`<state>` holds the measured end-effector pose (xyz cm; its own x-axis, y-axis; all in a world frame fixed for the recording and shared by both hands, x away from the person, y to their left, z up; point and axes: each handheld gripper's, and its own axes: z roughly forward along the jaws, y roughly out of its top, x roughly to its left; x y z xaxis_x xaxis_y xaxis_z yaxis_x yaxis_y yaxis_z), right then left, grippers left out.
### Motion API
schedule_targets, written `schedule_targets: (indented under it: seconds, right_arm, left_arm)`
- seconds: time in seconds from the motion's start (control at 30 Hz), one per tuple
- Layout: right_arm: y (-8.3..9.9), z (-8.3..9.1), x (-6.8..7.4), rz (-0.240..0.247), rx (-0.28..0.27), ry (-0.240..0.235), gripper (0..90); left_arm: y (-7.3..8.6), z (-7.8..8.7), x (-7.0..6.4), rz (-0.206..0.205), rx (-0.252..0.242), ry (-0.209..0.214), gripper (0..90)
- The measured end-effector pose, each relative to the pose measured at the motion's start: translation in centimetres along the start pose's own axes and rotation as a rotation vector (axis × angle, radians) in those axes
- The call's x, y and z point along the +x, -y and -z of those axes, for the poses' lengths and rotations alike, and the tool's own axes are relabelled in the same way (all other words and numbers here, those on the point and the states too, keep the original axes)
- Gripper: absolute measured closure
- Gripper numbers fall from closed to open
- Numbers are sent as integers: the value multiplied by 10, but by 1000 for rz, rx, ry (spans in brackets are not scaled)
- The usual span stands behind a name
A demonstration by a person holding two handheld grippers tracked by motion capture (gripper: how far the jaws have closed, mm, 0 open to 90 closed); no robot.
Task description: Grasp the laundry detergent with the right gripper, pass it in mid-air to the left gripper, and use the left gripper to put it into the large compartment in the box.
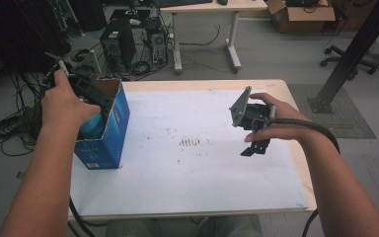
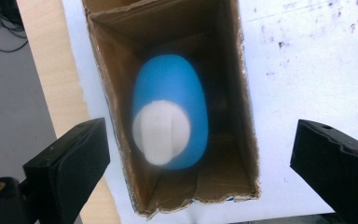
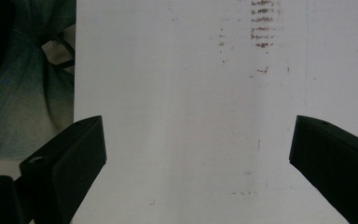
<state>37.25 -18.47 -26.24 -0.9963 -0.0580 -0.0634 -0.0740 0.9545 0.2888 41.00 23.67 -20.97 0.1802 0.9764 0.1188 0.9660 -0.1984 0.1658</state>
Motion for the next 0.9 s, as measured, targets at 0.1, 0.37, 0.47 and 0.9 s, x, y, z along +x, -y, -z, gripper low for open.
schedule_targets:
  seconds: [0.1, 0.37, 0.47, 0.9]
  right_arm:
    - [1, 1, 0, -1, 4, -4, 38]
    - [2, 6, 1, -4, 13, 5, 37]
    - [3, 7, 1, -5, 17, 5, 37]
    - [6, 14, 0, -15, 37, 4, 36]
  left_arm:
    - [-1, 3, -3, -19, -9, 6, 16]
    - [-6, 13, -18, -155, -19, 9, 2]
    - [-8, 16, -28, -252, -13, 25, 2]
    - [-15, 32, -57, -492, -1, 150, 2]
